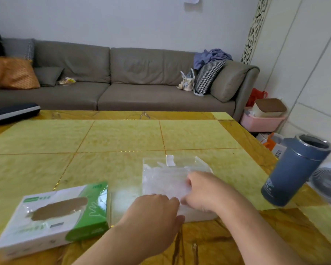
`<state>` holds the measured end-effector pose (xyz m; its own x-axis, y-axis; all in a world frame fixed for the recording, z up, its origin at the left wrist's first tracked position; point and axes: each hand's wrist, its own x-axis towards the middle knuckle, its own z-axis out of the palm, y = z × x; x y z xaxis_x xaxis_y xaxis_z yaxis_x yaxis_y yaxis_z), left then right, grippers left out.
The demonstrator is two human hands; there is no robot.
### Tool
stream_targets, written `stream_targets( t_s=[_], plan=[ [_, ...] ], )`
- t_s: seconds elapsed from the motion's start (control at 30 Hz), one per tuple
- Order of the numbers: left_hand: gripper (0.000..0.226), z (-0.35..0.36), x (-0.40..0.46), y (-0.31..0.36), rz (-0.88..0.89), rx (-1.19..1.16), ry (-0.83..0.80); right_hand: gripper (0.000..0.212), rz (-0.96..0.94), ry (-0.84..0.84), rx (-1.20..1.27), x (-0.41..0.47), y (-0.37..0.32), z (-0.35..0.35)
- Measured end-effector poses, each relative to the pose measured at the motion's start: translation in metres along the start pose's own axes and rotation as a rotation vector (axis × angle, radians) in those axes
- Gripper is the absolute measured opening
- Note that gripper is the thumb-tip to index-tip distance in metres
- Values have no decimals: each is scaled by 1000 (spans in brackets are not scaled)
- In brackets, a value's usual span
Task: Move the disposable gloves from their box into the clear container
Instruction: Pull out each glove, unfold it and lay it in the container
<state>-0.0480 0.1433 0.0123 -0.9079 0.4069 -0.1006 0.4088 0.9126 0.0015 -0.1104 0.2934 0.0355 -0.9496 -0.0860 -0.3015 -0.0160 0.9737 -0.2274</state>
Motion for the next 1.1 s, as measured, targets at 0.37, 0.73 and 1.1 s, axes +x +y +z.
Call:
stream_targets(
  t_s=[0.37,0.73,1.1],
  plan=[
    [23,-25,-6,-11,-30,-186,420,23,-18,221,-67,-12,-13,-5],
    [23,-31,51,10,-357,-52,-152,6,124,125,-143,5,-7,7],
    [23,-23,75,-1,-407,-277,-265,42,102,-91,-99,30,0,8]
  ],
)
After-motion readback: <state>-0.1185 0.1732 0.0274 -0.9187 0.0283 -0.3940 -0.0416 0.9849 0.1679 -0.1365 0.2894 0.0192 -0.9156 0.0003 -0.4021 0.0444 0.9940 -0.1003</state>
